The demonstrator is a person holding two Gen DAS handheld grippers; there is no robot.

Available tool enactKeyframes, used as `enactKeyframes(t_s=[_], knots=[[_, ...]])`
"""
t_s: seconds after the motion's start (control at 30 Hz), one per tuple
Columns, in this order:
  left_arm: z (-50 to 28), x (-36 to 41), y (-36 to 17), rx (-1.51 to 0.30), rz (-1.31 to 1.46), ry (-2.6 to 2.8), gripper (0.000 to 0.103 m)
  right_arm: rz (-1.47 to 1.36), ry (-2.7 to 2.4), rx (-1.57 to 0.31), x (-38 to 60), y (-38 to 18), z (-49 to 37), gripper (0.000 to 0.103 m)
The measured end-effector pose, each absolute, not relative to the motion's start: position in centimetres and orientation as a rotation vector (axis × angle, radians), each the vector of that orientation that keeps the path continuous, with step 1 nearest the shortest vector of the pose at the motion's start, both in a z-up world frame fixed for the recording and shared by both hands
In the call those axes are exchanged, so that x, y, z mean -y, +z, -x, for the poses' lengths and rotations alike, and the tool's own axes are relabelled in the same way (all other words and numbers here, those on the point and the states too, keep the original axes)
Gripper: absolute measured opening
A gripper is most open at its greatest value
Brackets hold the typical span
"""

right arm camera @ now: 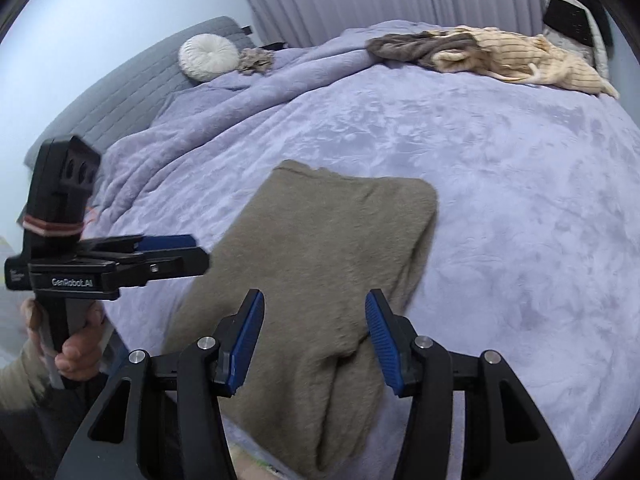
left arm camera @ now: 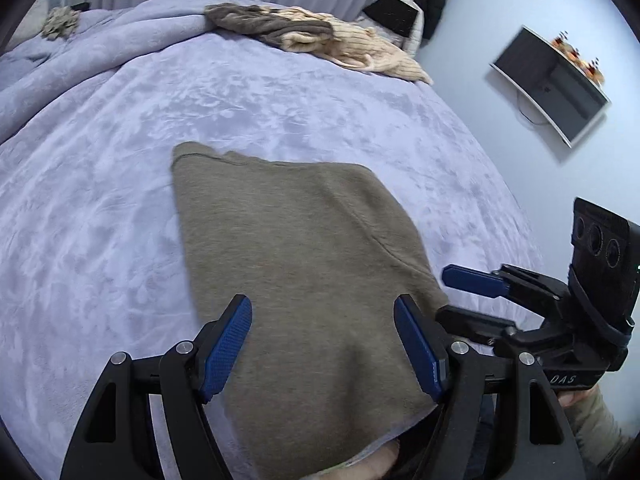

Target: Fold small clothes

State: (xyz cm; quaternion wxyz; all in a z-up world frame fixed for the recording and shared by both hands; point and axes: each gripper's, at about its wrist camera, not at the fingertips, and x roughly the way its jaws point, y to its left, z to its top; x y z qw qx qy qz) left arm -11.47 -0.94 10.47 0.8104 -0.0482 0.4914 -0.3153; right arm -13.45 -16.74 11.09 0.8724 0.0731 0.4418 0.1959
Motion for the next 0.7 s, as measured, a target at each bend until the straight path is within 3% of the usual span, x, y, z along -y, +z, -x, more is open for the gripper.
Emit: enactKeyframes(t_s=[0.27, 0.53, 0.7], knots=[[11.2, 3.3, 6.9, -1.106, -0.013, -0.641, 0.074, -0.135, 0.376, -1.051, 17.7, 5.4, 13.7, 0.056], [10.9, 4.1, 7.2, -1.112, -0.059, -0.607, 0.074, -0.164, 0.423, -0.92, 19.3, 10.5, 10.8, 0.057], [11.1, 4.7, 7.0, -1.108, -0.102, -0.568, 0.074, -0.185, 0.421, -1.052, 18.1, 6.9, 4.9, 0.057]])
